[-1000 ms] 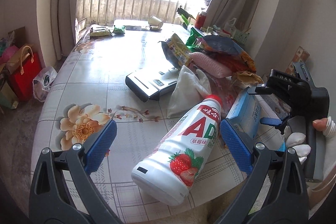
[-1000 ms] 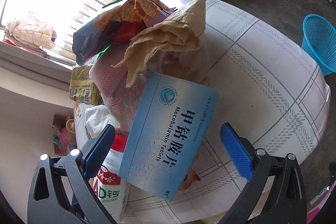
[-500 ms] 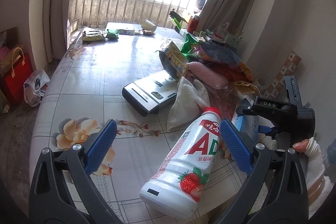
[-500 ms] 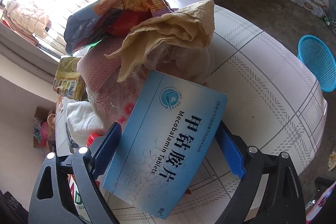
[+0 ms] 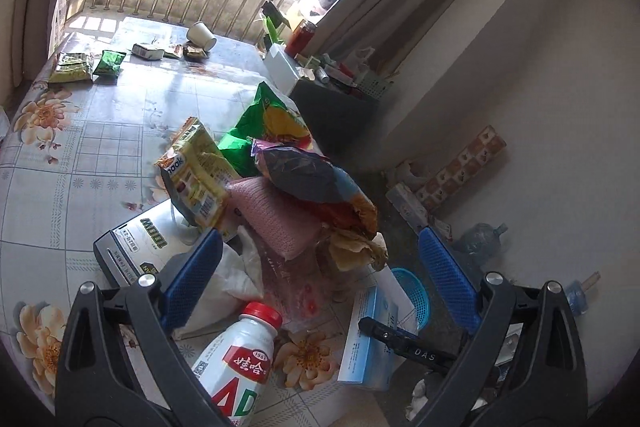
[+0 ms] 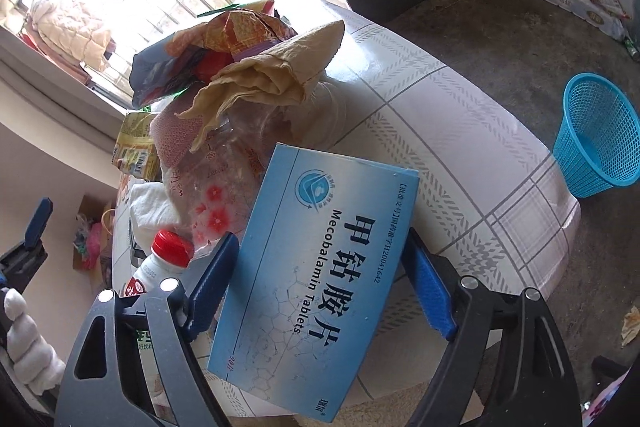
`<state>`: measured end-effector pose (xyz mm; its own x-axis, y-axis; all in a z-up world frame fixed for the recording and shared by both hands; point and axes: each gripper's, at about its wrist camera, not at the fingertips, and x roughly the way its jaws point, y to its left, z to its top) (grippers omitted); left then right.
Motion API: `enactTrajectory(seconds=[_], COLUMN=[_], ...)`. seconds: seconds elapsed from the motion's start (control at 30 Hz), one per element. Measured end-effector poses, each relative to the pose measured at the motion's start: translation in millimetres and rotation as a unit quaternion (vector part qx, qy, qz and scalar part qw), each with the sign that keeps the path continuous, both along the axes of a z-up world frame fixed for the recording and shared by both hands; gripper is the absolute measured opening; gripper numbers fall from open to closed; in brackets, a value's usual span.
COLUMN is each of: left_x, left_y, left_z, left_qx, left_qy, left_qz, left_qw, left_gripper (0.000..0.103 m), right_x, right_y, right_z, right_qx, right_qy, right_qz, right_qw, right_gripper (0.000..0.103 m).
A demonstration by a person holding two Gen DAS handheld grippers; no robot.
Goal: Collect trash
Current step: 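Grasp the blue medicine box with the right tool while the left tool grasps the pink snack bag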
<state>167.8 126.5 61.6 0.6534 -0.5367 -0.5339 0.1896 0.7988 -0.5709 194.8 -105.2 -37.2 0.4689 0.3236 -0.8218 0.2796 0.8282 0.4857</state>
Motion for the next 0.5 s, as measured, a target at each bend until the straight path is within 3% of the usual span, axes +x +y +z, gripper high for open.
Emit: enactTrajectory(seconds=[0.1,0.13,0.27,0.33,0.5], left_x=[49,65,117,131,155], left_y=[-17,-22,-35,-40,-44], left_z=[-8,-13,-45,-57,-72], left_qx=[-0.052,-0.07,-0.123,-0.122,-0.132], left_qy=[0.057,0.079,0.161,0.187,0.206], left_qz=[-0.014,-0.014,0.006,0.025,0.057], left_qw=[0.9969,0.9943,0.9793,0.9744,0.9679], left_gripper=[0.09,0.083,0.069,0.066,0.058], right_x=[-1,-3,-6,-9,-10], right_y=[-4,-13,-25,-26,-28], right_z=[-1,-2,-6,-6,-8], right_qx=[0.006,0.009,0.016,0.02,0.028], right_qy=[-0.009,-0.011,-0.02,-0.024,-0.032], right_qz=[0.005,0.006,0.009,0.012,0.026], right_qw=[1.0,1.0,1.0,0.999,0.999], right_gripper=[0.079,0.079,0.079,0.079,0.078])
